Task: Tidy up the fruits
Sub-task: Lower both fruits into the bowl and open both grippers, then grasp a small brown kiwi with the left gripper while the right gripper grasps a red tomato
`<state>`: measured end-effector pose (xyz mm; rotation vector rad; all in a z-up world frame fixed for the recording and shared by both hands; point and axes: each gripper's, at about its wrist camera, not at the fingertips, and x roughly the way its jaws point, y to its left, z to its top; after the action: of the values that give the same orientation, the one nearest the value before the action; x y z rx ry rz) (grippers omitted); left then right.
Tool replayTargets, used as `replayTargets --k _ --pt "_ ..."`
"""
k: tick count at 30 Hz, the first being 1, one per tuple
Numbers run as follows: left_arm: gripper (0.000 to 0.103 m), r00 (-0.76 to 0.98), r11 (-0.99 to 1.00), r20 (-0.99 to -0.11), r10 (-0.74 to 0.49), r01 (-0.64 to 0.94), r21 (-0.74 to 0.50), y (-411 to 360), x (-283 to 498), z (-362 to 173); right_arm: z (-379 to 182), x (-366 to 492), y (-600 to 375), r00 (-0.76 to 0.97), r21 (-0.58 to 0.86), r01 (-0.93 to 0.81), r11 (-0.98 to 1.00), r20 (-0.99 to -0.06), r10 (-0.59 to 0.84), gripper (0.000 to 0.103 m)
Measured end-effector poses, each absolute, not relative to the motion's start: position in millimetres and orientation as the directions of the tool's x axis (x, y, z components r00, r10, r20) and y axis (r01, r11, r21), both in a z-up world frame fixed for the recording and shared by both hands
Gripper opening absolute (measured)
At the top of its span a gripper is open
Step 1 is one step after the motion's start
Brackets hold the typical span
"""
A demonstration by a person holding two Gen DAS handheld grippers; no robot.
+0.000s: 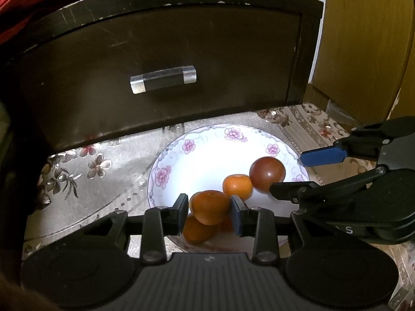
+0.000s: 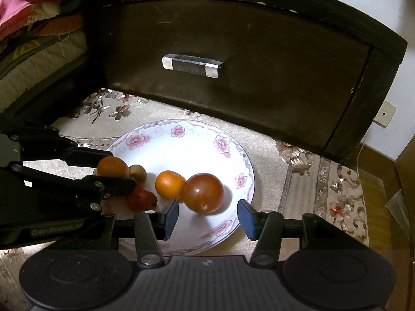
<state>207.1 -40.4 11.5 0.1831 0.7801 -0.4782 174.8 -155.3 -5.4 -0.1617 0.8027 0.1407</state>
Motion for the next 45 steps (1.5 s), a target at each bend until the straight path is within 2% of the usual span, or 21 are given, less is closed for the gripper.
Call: replayTargets --k 17,20,45 --pt "0.043 0.652 0.896 -0.672 -0.352 0.443 -0.04 -33 206 20 0 169 -155 0.701 -0.087 -0.194 0.977 -0.709 0.076 0.055" --pt "0.047 0.652 0.895 -0.671 -0.353 0.444 -0.039 -33 206 21 0 168 -154 0.702 -0.087 -0.194 0.977 -0.708 0.076 0.055" --pt "0.047 0.637 0.879 -0.695 -0.332 0.477 0.018 -14 164 23 9 147 -138 0.716 -0.097 -0.246 0.965 -0.689 0.113 0.056"
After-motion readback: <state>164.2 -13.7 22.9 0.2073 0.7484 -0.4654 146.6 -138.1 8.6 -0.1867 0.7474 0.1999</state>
